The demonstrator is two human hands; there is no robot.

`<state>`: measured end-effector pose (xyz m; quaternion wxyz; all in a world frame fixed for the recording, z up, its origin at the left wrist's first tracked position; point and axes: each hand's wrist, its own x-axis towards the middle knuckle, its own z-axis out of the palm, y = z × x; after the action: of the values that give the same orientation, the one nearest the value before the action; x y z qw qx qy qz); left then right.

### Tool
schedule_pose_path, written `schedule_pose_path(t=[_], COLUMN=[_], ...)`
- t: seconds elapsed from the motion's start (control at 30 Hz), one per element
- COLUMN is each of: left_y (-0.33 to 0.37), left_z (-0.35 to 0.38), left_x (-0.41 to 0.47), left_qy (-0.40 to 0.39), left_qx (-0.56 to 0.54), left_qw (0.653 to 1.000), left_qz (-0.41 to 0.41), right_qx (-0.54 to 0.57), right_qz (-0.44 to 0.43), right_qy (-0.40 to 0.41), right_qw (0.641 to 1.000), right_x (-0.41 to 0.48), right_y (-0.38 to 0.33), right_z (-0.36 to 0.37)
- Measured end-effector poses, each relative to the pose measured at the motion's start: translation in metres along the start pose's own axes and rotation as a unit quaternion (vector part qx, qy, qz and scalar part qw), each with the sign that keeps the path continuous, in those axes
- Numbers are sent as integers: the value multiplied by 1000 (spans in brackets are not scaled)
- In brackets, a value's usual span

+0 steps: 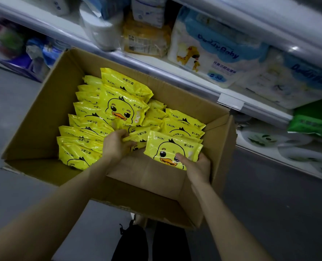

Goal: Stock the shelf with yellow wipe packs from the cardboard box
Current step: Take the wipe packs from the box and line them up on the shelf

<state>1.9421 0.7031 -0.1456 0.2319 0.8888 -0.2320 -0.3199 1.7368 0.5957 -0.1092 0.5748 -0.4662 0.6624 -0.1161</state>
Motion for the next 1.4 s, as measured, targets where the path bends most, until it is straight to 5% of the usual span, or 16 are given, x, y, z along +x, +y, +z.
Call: schedule_pose_path(t=[0.07,0.27,0.83,1.2,1.4], left_y=[10,58,357,482,530], left_z=[-16,-90,-320,-328,-298], left_x=[-7,-27,-159,-216,-206], left_qy=[-5,2,59,60,56], left_qx=[-89,-128,-172,-170,-159], left_qw=[996,989,906,870,876], left_qz=[9,72,382,459,452], right_qx=[-2,3,98,123,83], right_qz=[-16,-88,-355,-425,-419], right_qy=[-4,-13,123,166,154], right_qw=[1000,996,922,881,891], right_x=[-10,-46,-206,-217,-162], right_y=[-14,-79,-319,-382,-422], right_z=[-6,-39,-249,-363,-397])
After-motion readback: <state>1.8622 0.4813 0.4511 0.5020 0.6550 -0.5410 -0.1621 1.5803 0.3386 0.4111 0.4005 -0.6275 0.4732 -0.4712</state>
